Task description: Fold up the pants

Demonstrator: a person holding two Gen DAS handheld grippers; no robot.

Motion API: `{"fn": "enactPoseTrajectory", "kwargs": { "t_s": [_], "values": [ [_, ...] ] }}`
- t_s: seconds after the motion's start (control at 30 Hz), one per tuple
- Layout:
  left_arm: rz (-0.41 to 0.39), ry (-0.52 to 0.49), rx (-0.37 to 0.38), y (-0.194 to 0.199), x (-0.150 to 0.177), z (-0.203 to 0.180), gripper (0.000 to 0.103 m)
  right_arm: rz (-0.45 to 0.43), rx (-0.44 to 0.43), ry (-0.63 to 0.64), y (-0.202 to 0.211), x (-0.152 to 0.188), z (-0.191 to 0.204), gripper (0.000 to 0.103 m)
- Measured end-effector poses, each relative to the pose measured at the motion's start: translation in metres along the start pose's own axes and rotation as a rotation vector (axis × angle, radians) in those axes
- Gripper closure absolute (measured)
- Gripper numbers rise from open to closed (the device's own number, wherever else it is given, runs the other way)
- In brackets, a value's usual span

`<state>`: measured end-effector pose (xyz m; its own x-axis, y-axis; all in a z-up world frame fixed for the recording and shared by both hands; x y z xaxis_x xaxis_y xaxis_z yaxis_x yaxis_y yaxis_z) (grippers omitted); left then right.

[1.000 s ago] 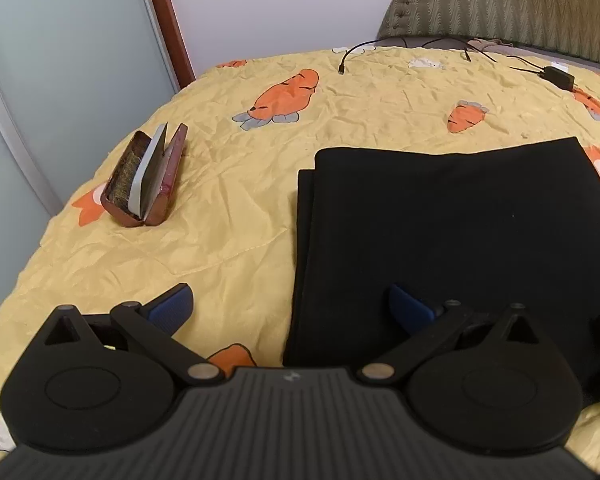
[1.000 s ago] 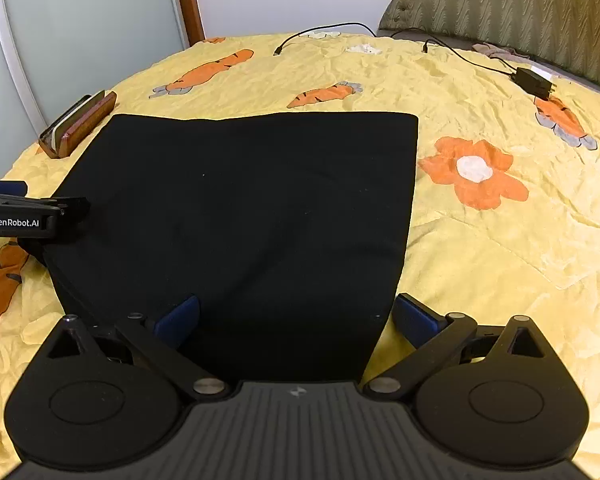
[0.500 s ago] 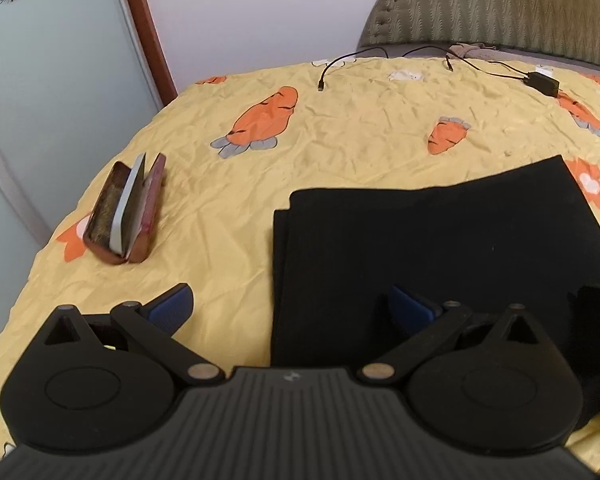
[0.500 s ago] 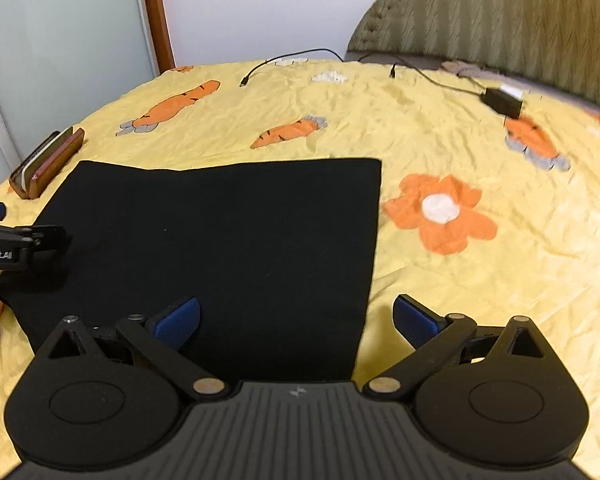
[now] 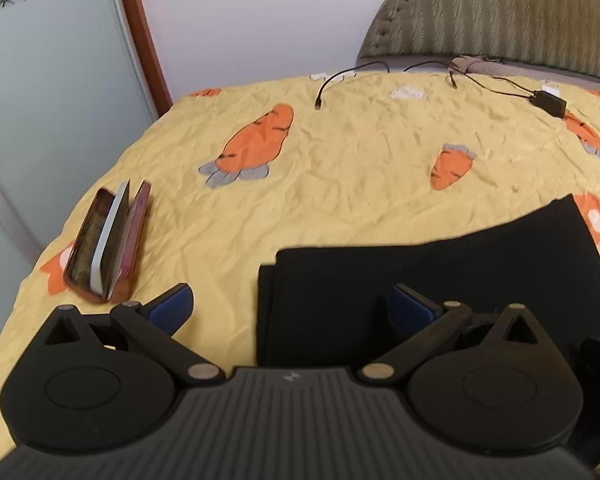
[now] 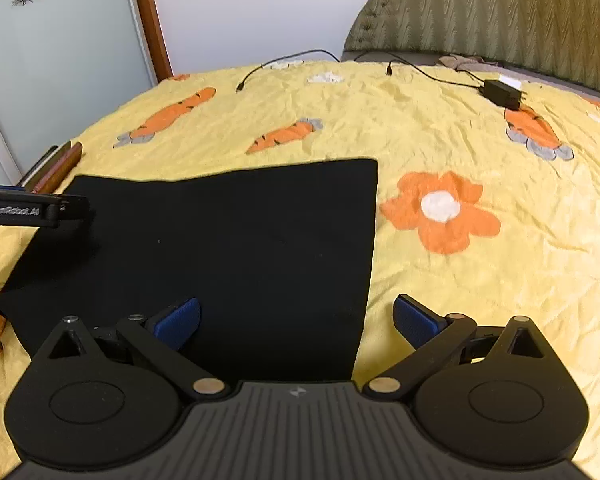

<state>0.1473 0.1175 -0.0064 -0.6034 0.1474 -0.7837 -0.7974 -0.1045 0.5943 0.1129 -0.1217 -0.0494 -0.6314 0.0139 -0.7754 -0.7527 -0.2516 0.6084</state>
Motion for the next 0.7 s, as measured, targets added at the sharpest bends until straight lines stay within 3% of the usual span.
{"fn": "enactPoseTrajectory", "kwargs": {
  "t_s": [0.1, 0.33, 0.4, 0.5, 0.6, 0.7],
  "values": [
    [0.033, -0.016, -0.029, -0.016, 0.003, -0.001, 0.0, -0.011, 0.004, -0.013, 0.0, -0.003, -0.004, 0.0],
    [0.069, 0.033, 0.018, -0.026, 0.009, 0.008, 0.0, 0.005, 0.011, -0.055, -0.004, -0.005, -0.014, 0.0],
    [0.075, 0.061, 0.023, -0.019, 0.007, 0.013, 0.0, -0.007, -0.03, -0.08, 0.004, -0.008, -0.014, 0.0],
    [0.051, 0.004, -0.004, -0.011, 0.016, 0.011, 0.0, 0.013, -0.088, -0.021, 0.009, -0.001, 0.001, 0.0],
    [0.029, 0.0, -0.003, -0.008, 0.023, 0.013, 0.0, 0.041, -0.033, 0.115, -0.002, 0.014, 0.019, 0.0],
    [0.013, -0.002, -0.054, 0.011, 0.022, 0.026, 0.0, -0.001, -0.034, 0.137, 0.018, 0.011, 0.015, 0.0]
  ]
}}
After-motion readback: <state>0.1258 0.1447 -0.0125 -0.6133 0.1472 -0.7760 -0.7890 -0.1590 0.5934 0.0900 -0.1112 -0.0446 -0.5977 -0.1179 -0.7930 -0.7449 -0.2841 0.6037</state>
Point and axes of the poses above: each gripper's, at about its wrist camera, not at the fingertips, and y roughly against the way its jaws point, z to its left, x to its underside, the point moved 3 cm from there along -y, roughly the way its jaws point, and after that the axes turned 5 degrees about -z, right-handed, at the moved point
